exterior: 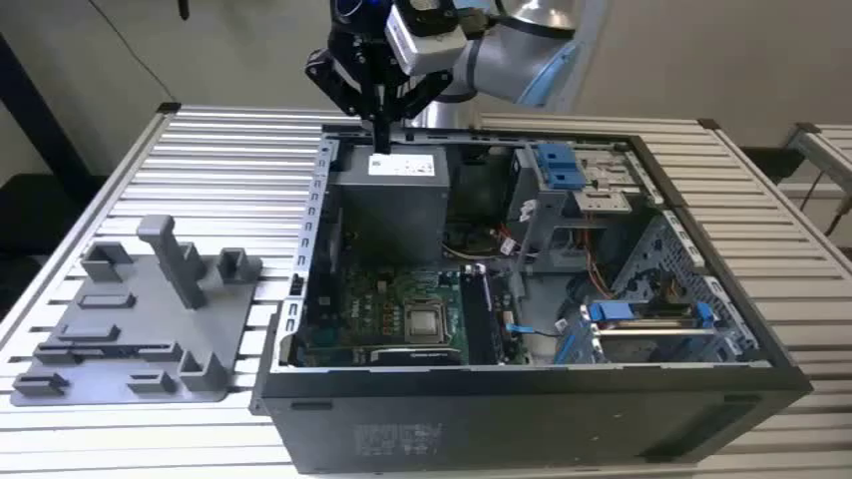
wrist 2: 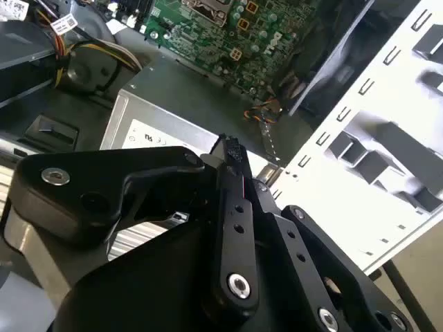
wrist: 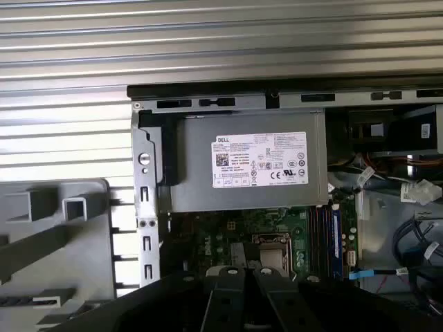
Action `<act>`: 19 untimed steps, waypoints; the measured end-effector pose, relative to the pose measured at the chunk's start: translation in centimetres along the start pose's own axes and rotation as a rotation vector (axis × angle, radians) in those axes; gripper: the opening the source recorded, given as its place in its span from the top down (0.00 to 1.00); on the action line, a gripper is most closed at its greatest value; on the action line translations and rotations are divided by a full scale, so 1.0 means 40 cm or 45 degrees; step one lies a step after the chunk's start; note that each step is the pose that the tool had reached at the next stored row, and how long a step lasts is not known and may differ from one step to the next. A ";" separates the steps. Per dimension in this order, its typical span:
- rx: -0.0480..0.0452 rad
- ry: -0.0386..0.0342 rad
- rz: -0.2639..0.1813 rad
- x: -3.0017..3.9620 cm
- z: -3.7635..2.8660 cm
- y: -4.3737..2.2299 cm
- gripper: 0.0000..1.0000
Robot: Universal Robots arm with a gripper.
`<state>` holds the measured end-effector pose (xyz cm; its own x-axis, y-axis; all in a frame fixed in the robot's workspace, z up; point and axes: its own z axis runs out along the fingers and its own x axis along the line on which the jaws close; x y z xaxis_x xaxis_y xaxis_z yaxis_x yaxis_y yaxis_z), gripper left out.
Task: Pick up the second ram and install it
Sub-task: 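Reach for the second ram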
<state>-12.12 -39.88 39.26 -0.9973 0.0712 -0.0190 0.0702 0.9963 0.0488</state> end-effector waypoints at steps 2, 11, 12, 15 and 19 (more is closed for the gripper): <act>0.000 0.0000 0.000 0.000 0.000 0.000 0.89; 0.000 0.0000 0.000 0.007 0.000 0.000 0.89; 0.000 0.0000 0.000 0.009 0.000 -0.001 0.89; 0.000 0.0001 0.000 0.013 0.000 -0.001 0.89; 0.000 0.0000 0.000 0.020 -0.001 -0.001 0.89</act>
<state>-12.92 -39.88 39.26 -0.9973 0.0712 -0.0190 0.0702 0.9963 0.0487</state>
